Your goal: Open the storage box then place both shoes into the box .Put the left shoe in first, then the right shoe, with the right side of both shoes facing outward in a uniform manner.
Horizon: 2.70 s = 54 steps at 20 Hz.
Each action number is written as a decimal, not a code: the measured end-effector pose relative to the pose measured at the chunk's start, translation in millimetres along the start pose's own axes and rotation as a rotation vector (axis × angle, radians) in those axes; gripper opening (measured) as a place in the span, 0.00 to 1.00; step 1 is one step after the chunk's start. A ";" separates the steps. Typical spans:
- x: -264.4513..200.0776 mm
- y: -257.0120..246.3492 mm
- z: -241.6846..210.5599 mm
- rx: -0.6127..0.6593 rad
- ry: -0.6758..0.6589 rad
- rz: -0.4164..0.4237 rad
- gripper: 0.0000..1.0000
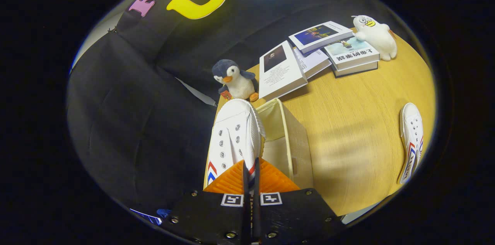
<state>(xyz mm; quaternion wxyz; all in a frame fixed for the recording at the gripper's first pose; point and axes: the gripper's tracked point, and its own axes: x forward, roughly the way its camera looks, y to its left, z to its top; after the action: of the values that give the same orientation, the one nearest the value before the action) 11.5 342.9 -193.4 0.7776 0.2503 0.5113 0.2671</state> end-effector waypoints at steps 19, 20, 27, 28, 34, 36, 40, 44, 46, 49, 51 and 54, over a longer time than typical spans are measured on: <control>85.8 6.7 -61.5 -0.071 0.126 -0.155 0.02; 89.3 6.4 -65.4 -0.079 0.136 -0.161 0.02; 79.9 29.2 -60.4 -0.182 0.112 -0.066 0.74; 75.1 30.2 -55.4 -0.229 0.089 -0.065 1.00; 18.0 37.4 -15.3 -0.424 -0.071 -0.053 0.98; -0.3 30.1 -1.3 -0.474 -0.121 -0.075 0.97; -34.3 -1.6 18.4 -0.484 -0.182 -0.127 0.98; -63.0 -43.1 32.5 -0.448 -0.210 -0.171 0.98; -77.0 -63.9 38.3 -0.438 -0.221 -0.199 0.97; -97.1 -97.0 46.4 -0.411 -0.240 -0.237 0.98; -112.4 -125.2 53.1 -0.404 -0.256 -0.285 0.98; -131.6 -165.9 57.3 -0.410 -0.265 -0.362 0.98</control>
<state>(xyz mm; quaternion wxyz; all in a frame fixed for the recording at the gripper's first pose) 47.1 126.4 -196.1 0.9067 0.0254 0.3773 0.1869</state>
